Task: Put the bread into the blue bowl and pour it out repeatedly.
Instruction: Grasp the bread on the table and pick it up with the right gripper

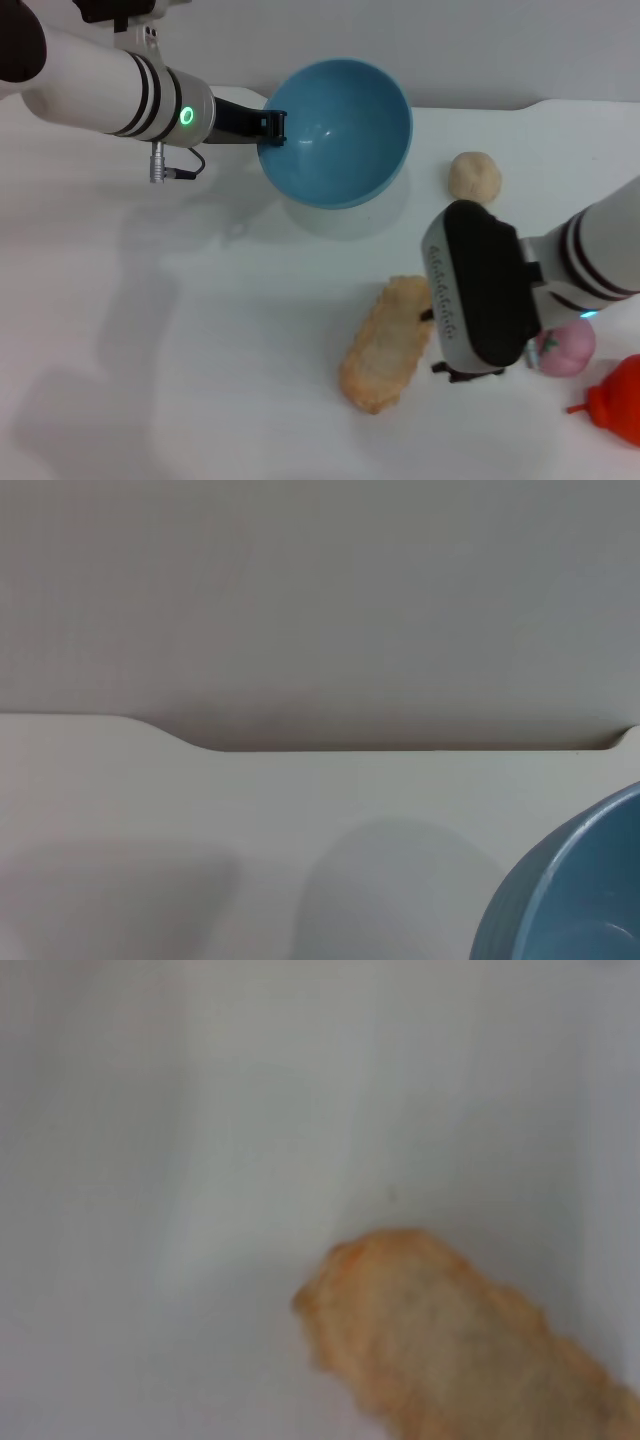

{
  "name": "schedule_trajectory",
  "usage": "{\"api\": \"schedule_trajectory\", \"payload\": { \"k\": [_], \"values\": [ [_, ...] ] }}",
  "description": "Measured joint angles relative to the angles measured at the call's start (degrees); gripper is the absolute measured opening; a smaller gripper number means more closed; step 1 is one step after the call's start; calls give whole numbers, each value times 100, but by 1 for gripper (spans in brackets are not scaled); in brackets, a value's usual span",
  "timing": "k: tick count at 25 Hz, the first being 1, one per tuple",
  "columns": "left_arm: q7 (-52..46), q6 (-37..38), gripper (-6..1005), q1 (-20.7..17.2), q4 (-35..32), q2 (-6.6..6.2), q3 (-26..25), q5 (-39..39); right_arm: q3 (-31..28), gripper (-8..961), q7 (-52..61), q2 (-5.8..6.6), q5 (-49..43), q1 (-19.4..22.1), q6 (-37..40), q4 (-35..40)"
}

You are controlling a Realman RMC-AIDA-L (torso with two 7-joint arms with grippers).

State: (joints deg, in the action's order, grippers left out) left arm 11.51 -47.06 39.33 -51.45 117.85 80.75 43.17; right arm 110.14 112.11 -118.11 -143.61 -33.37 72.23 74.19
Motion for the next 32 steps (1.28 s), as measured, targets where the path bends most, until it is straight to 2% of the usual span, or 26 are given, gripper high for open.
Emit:
{"api": "schedule_trajectory", "payload": {
  "k": [4, 17, 32],
  "values": [
    [1, 0, -1, -11, -3, -6, -6, 0, 291, 479, -67, -16, -3, -39, -563, -194],
    [67, -8, -1, -75, -6, -17, -26, 17, 944, 463, -26, -63, 34, -237, -1545, -949],
    [203, 16, -3, -85, -5, -17, -115, 52, 985, 446, 211, -72, 62, -179, -1977, -977]
  ]
}}
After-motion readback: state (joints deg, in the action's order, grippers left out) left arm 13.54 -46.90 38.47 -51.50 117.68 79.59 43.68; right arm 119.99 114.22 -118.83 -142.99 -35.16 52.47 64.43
